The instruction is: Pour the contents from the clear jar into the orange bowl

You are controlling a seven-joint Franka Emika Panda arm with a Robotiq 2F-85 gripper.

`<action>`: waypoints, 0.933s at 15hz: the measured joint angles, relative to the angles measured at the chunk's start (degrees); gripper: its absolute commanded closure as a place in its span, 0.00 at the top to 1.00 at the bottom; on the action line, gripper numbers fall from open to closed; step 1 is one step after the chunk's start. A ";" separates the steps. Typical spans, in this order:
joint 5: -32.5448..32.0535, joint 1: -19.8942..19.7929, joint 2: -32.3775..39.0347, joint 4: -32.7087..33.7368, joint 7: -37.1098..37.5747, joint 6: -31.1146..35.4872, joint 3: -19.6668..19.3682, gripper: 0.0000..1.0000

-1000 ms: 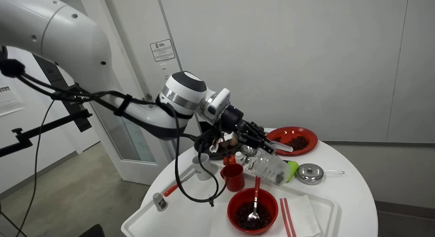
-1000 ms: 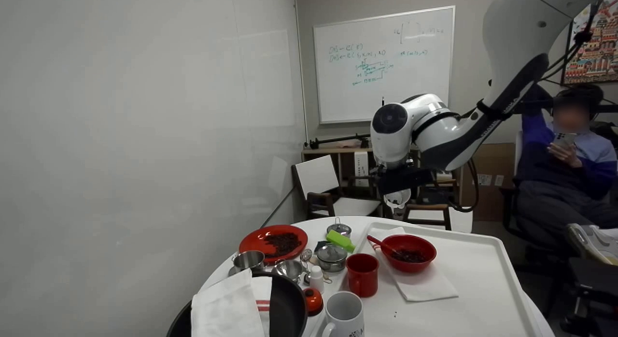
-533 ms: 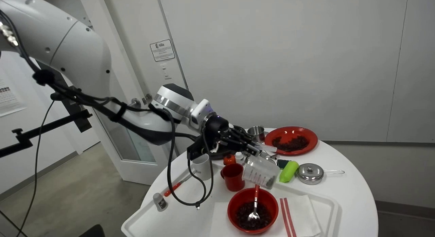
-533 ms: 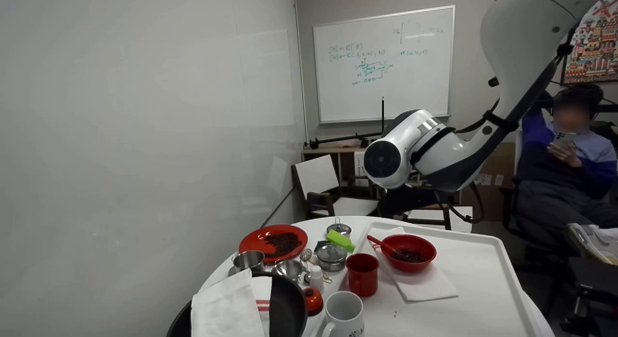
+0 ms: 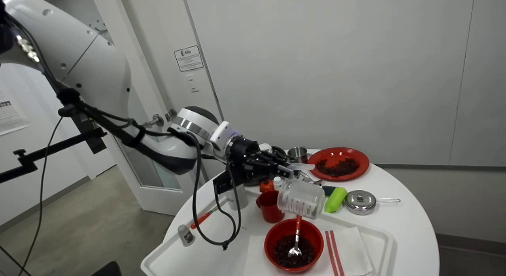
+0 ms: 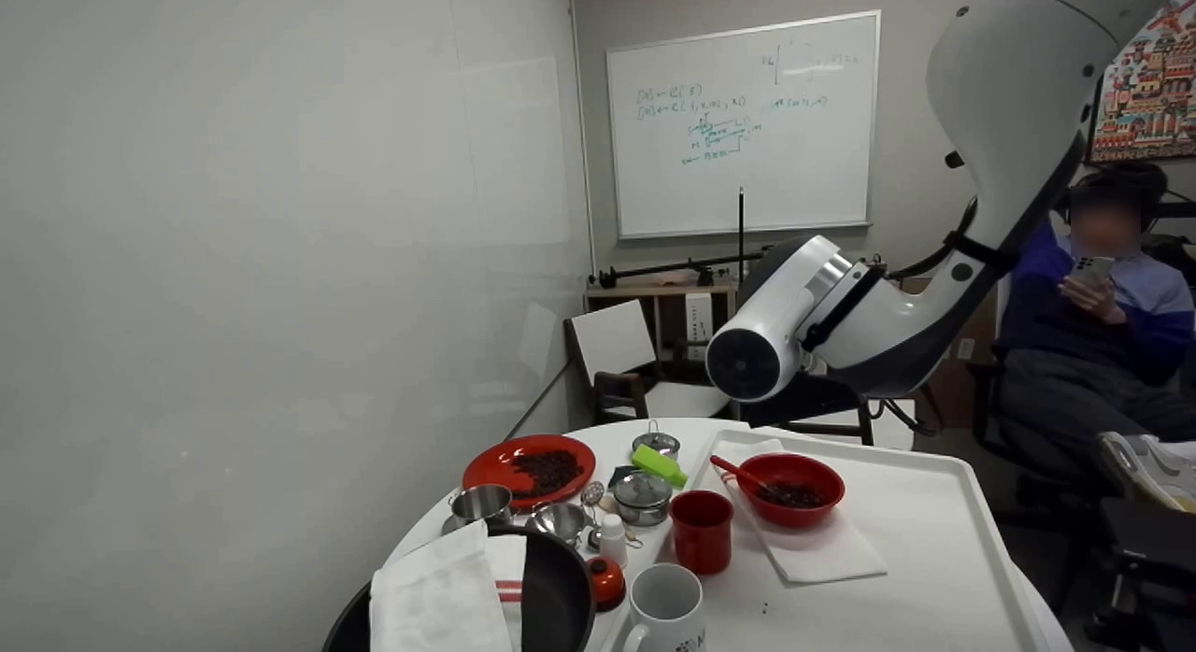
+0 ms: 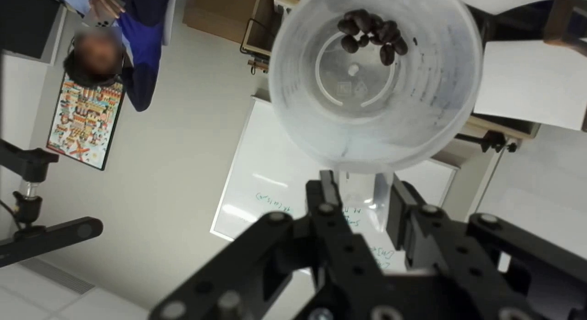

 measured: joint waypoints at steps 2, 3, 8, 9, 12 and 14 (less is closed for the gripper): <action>-1.68 -0.47 0.74 -0.04 1.55 -3.45 1.12 0.10; -2.49 -0.67 1.21 -0.05 2.24 -4.96 1.60 0.10; -6.66 -0.97 3.70 0.04 4.71 -11.34 3.64 0.10; -7.45 -0.97 4.25 0.06 4.90 -12.61 4.04 0.10; -8.89 -0.97 5.76 0.34 5.30 -15.97 4.96 0.10; -8.96 -0.99 6.55 1.01 5.76 -18.55 5.27 0.10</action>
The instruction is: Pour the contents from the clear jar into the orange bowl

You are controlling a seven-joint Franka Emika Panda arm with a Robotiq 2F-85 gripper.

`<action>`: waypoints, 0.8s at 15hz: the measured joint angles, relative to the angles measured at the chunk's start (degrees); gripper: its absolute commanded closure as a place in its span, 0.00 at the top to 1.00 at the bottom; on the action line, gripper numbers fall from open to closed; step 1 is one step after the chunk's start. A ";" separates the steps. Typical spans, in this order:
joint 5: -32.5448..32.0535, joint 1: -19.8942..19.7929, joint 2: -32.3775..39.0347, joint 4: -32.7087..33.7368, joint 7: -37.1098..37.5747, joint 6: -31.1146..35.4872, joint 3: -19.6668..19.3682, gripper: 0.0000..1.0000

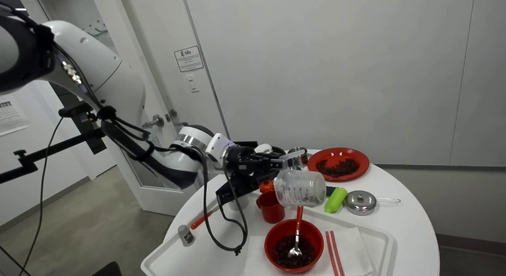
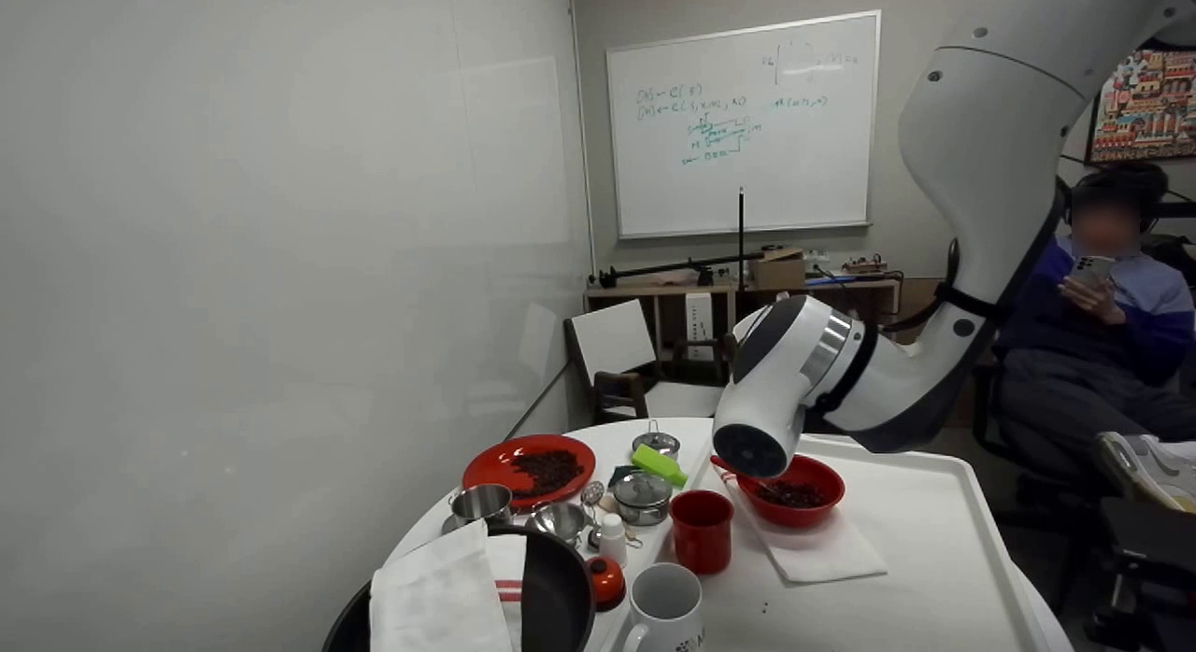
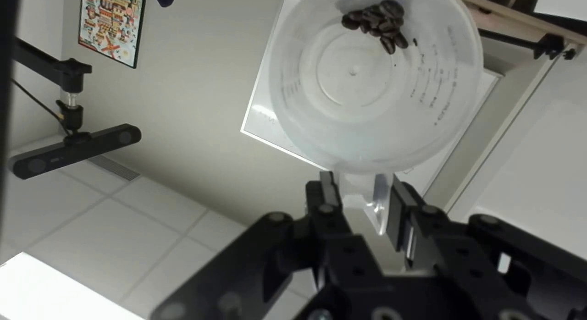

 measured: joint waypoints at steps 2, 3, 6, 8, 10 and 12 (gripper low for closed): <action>0.00 -0.02 0.85 0.98 0.02 -3.55 0.05 0.10; -0.03 -0.03 1.41 1.57 0.01 -5.77 0.02 0.10; -0.85 -0.13 3.69 3.77 -0.09 -11.84 -0.10 0.10; -1.78 -0.16 5.29 5.17 -0.26 -14.66 -0.10 0.10; -2.71 -0.16 6.65 6.34 -0.60 -16.44 -0.01 0.10; -3.62 -0.16 7.73 7.32 -1.02 -17.68 0.12 0.10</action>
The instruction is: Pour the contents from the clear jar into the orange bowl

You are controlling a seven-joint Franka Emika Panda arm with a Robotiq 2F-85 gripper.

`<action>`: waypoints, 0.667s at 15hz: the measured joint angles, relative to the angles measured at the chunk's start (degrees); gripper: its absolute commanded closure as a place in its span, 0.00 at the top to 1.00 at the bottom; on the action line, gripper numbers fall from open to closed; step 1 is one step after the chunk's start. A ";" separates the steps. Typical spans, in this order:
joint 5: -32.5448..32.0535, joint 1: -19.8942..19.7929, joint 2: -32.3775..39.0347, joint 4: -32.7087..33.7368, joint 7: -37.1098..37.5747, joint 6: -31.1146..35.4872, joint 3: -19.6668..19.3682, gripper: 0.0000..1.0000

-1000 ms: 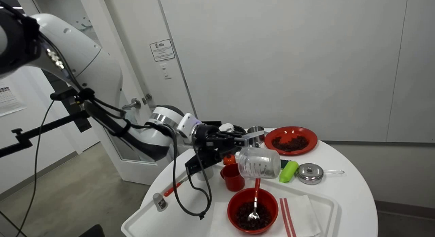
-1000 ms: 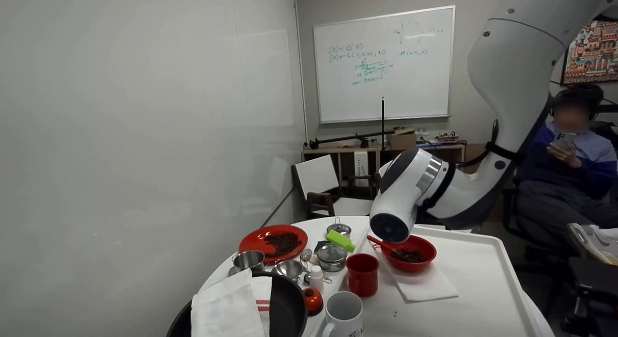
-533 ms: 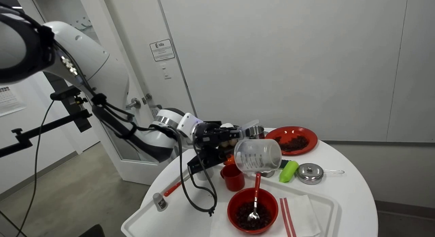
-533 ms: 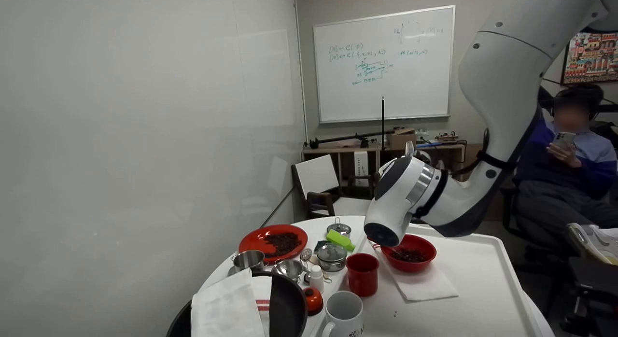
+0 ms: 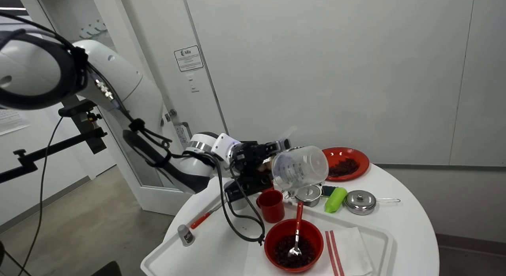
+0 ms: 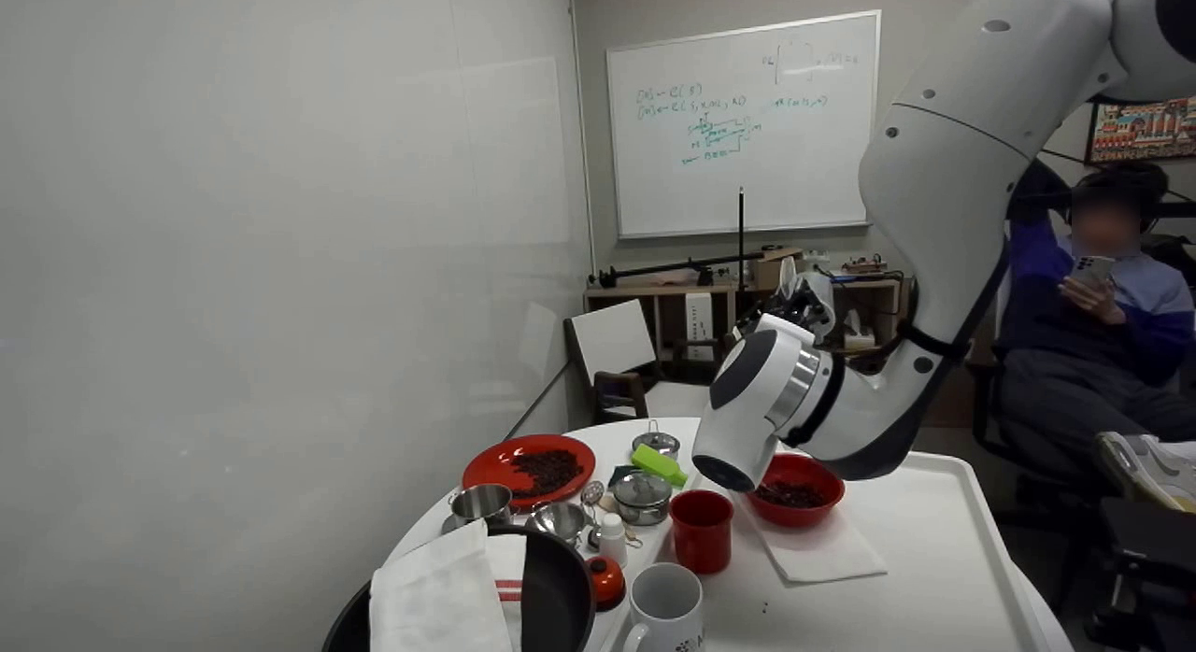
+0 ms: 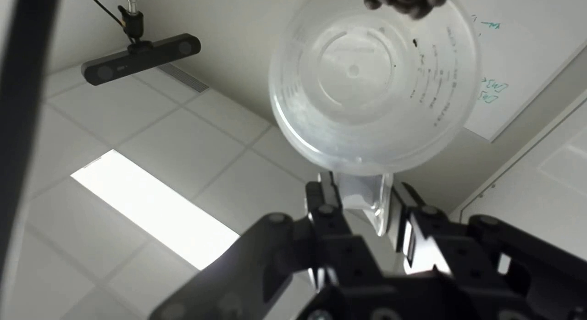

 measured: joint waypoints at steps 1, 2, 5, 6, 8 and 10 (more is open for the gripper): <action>-0.37 0.00 0.42 0.38 -0.21 -0.44 0.07 0.10; -0.55 0.00 0.77 0.75 -0.44 -0.62 0.15 0.10; -0.28 -0.68 1.17 1.65 -2.01 0.33 1.24 0.10; 0.33 -1.36 1.12 1.99 -3.05 2.03 2.01 0.10; 2.42 -3.14 1.07 2.92 -4.83 6.41 3.62 0.10; 4.84 -4.87 0.85 3.63 -6.17 11.20 4.64 0.10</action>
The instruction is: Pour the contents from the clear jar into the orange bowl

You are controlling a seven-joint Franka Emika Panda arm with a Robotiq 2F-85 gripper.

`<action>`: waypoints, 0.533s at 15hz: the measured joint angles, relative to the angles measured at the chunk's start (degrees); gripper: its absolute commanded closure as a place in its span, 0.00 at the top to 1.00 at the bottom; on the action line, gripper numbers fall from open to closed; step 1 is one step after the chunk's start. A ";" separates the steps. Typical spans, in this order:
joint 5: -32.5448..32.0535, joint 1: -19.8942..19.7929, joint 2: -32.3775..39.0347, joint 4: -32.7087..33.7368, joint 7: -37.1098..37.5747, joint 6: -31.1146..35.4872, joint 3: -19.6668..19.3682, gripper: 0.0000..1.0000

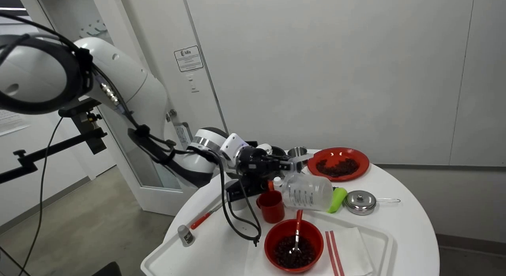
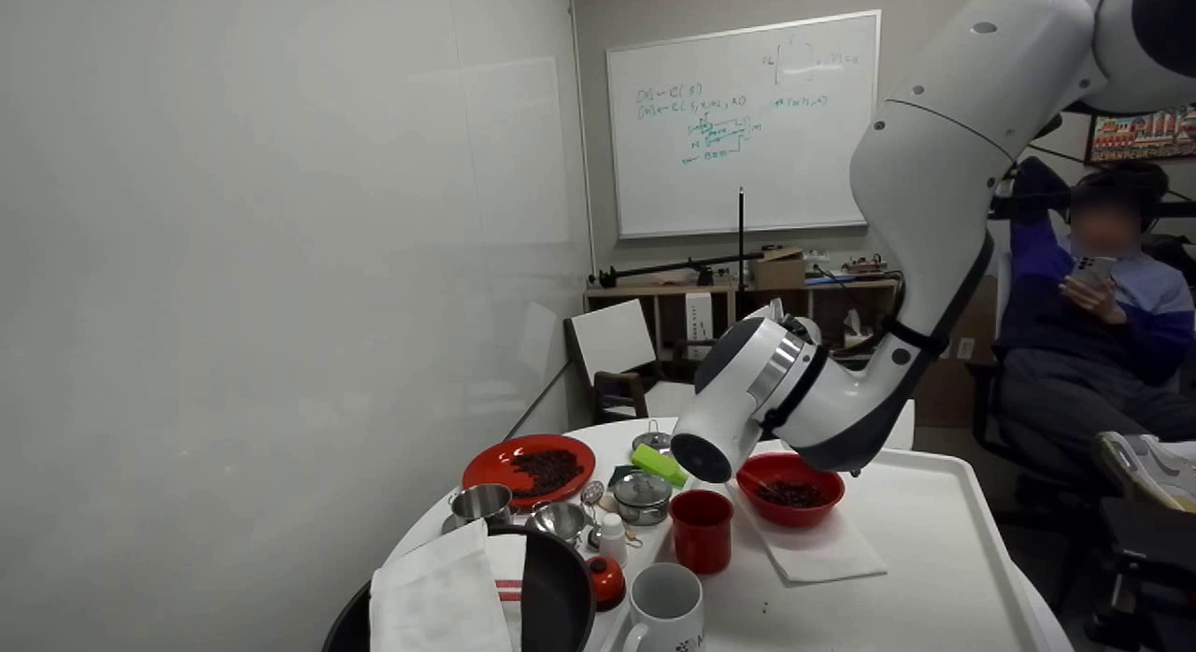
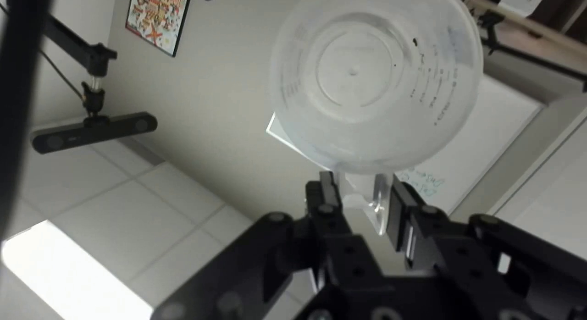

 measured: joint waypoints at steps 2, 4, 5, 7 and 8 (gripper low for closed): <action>2.46 -1.57 -0.58 0.24 -1.23 5.23 0.50 0.10; 4.71 -2.96 -1.31 0.24 -2.95 10.65 0.74 0.10; 5.92 -3.57 -1.76 0.23 -4.05 13.37 0.82 0.09; 8.65 -4.55 -2.90 0.11 -6.58 18.55 0.91 0.09; 10.11 -4.91 -3.84 -0.12 -7.94 21.04 0.98 0.10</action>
